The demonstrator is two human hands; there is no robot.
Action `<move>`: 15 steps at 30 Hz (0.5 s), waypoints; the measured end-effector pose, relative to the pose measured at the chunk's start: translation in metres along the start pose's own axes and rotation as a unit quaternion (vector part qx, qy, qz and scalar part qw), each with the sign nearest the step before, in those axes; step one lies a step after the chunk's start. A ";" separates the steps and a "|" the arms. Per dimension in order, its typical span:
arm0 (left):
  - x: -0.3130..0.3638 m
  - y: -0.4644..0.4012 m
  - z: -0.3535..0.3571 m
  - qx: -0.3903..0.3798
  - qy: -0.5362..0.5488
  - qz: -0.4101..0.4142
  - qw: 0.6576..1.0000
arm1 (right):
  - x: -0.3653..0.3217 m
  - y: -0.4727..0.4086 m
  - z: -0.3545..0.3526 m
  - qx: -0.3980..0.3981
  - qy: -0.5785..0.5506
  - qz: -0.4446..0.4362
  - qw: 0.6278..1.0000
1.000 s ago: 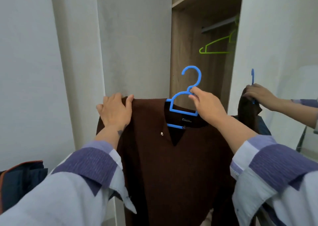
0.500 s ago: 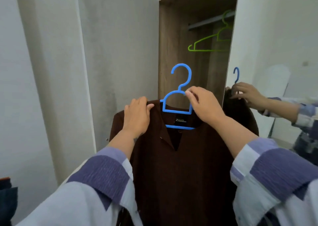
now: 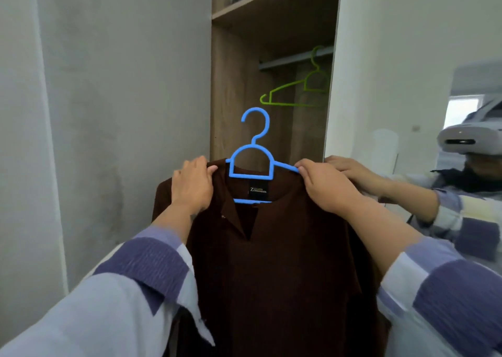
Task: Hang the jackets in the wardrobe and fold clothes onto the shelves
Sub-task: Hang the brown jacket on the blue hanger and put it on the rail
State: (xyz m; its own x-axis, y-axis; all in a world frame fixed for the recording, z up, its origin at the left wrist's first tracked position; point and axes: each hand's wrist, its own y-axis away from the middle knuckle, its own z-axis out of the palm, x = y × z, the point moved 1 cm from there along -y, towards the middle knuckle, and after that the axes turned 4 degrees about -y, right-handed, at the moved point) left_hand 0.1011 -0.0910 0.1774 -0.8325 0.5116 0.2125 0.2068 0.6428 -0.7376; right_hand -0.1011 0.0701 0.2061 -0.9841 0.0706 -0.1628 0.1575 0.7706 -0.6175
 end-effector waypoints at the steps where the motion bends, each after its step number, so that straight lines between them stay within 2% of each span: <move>1: -0.002 -0.006 0.005 -0.004 0.002 -0.003 1.000 | -0.002 -0.006 0.000 -0.011 -0.008 0.009 1.000; 4: -0.005 -0.023 0.021 -0.019 0.003 0.004 1.000 | -0.008 -0.023 -0.008 -0.085 -0.038 0.036 0.995; 7: 0.002 -0.045 0.039 -0.016 0.062 0.039 0.997 | -0.014 -0.029 -0.031 -0.150 -0.095 0.085 0.980; 10: 0.010 -0.073 0.065 -0.040 0.162 0.057 0.984 | -0.019 -0.030 -0.052 -0.200 -0.247 0.165 0.934; 12: 0.020 -0.094 0.086 -0.064 0.221 0.077 0.970 | -0.022 -0.036 -0.055 -0.199 -0.309 0.199 0.908; 15: 0.049 -0.121 0.110 -0.097 0.293 0.135 0.942 | -0.027 -0.052 -0.056 -0.148 -0.367 0.273 0.877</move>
State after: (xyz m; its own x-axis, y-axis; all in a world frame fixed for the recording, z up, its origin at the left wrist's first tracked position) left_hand -0.0217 -0.2064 0.2067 -0.3222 0.8610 0.3935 0.5070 0.5079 -0.6964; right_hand -0.0870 0.0636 0.2855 -0.4332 0.1384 -0.8906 0.4539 0.8872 -0.0829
